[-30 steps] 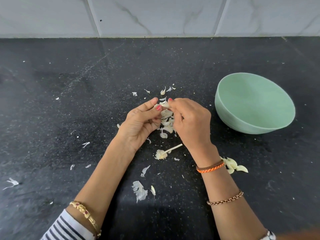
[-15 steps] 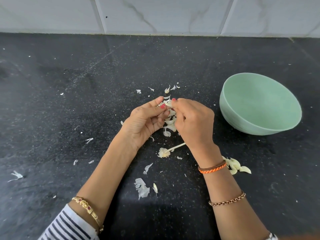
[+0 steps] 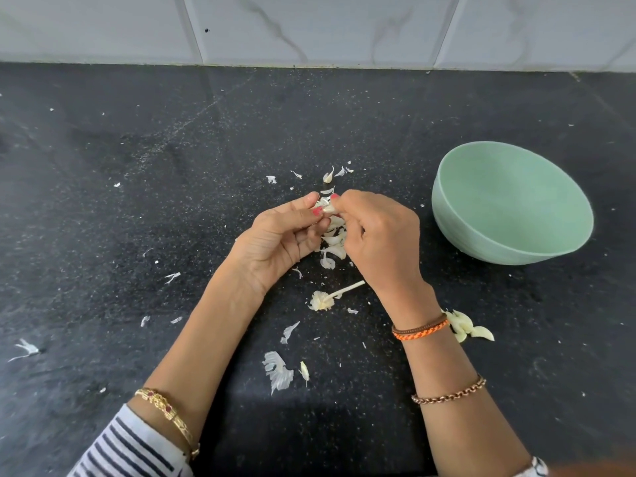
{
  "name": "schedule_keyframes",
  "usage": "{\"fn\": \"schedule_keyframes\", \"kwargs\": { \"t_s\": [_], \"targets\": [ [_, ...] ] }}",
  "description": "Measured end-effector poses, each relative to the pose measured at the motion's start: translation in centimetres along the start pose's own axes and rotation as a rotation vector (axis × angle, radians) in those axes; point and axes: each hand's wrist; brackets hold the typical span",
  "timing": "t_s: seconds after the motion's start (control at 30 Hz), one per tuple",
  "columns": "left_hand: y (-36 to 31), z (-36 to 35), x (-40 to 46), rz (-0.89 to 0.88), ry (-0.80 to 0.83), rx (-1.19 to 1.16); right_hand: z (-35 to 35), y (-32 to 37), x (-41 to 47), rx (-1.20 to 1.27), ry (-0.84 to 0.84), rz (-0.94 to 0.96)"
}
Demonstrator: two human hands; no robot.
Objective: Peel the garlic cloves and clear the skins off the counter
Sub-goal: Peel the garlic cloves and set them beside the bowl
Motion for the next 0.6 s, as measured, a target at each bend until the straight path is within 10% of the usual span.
{"fn": "schedule_keyframes", "kwargs": {
  "t_s": [0.6],
  "targets": [
    [0.22,-0.49,0.42,0.011,-0.148,-0.05,-0.53,0.38,-0.18,-0.035,-0.009,0.008]
  ]
}}
Point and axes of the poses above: each hand's wrist, its own x-axis towards the middle knuckle, its own z-axis out of the back of the hand, y = z × x
